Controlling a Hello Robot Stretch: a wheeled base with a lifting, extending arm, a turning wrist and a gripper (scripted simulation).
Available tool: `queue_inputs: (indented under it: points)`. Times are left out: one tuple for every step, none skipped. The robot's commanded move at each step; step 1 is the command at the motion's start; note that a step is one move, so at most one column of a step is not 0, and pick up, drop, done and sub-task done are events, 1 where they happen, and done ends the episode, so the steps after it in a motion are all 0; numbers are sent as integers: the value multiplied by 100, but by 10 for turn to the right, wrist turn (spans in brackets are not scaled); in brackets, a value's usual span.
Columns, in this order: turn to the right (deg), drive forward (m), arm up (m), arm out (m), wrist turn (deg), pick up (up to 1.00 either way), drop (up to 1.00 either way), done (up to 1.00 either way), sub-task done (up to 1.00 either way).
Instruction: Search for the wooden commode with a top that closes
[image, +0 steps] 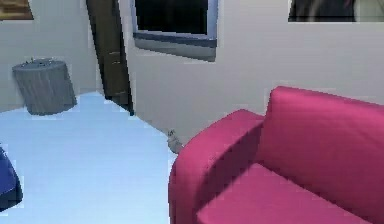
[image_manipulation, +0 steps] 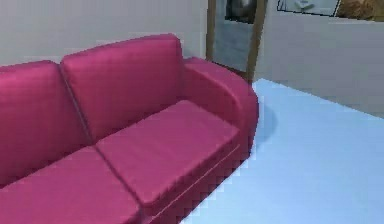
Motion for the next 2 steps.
queue_inputs:
  points:
    - [-300,0,0,0,0,0,0,0,0]
    - [0,90,0,0,0,0,0,0,0]
